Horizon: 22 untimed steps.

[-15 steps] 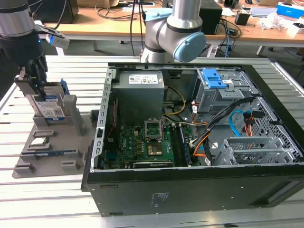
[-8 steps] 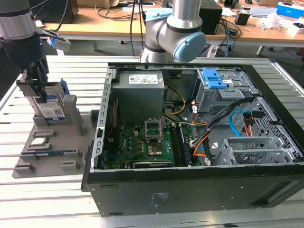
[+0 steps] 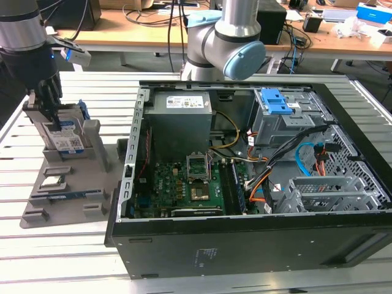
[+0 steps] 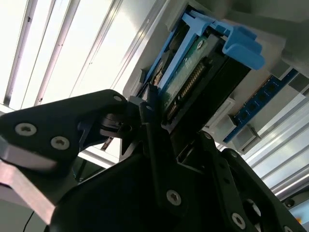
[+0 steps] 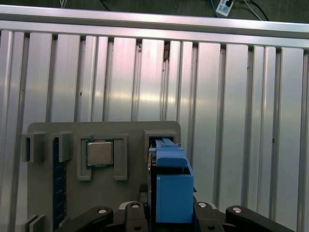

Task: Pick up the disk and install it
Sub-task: 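Pick up the disk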

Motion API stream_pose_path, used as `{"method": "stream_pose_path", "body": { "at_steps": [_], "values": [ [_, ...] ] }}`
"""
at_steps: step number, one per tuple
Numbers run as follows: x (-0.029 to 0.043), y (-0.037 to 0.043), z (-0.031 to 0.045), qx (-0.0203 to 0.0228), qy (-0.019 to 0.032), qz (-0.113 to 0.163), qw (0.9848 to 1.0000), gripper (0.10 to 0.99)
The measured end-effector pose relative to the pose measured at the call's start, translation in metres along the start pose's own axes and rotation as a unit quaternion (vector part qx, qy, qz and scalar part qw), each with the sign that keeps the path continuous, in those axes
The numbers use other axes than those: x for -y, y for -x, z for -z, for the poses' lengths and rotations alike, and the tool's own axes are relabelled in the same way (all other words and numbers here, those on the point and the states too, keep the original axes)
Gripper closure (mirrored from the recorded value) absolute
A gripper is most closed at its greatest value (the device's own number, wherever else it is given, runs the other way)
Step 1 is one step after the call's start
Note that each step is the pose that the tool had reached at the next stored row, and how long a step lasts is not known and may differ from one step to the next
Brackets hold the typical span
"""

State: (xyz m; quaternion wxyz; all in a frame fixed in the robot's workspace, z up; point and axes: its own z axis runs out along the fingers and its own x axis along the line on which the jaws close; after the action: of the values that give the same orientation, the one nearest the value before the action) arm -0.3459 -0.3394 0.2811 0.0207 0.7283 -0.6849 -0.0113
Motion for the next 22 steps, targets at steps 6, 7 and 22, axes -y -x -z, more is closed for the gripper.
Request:
{"method": "stream_pose_path", "body": {
  "at_steps": [6, 7, 22],
  "values": [
    [0.0, 0.0, 0.0, -0.0004, 0.0, 0.0, 1.0, 0.725],
    [0.0, 0.0, 0.0, -0.0004, 0.0001, 0.0, 1.0, 0.725],
    [-0.0008, 0.0008, 0.0194, -0.0006, 0.0001, 0.0, 1.0, 0.725]
  ]
}}
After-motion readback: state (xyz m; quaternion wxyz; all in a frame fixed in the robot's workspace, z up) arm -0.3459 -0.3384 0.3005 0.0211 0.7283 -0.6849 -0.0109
